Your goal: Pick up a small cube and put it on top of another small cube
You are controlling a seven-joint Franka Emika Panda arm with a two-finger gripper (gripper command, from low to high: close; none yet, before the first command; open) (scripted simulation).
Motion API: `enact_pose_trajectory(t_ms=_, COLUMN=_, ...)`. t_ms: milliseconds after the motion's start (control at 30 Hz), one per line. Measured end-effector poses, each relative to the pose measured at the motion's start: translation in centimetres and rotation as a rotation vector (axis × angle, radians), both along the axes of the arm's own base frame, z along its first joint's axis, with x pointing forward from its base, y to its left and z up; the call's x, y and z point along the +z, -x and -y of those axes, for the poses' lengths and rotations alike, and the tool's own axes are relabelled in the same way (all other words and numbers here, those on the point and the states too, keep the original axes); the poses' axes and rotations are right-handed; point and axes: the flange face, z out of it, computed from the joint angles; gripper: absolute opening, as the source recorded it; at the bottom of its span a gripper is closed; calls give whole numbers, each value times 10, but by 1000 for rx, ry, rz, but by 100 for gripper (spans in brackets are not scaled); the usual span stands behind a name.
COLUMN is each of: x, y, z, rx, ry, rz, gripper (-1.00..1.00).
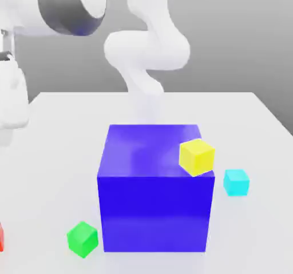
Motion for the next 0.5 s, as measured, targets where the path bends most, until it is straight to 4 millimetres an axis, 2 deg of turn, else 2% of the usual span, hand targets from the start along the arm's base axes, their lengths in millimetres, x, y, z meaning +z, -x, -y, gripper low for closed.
enact_pose_trajectory(t_ms=133, x=-69, y=15, z=35, rx=-127, ry=-33, rz=-93, gripper=0)
enact_pose_trajectory(t_ms=300, x=-154, y=52, z=79, rx=-292, ry=-58, rz=-206, gripper=0)
enact_pose_trajectory(t_ms=433, x=-215, y=59, z=86, rx=-316, ry=-59, rz=-224, gripper=0)
enact_pose_trajectory(t_ms=467, x=-224, y=59, z=86, rx=-317, ry=-60, rz=-225, gripper=-100)
enact_pose_trajectory(t_ms=500, x=-224, y=59, z=86, rx=-317, ry=-60, rz=-225, gripper=-100)
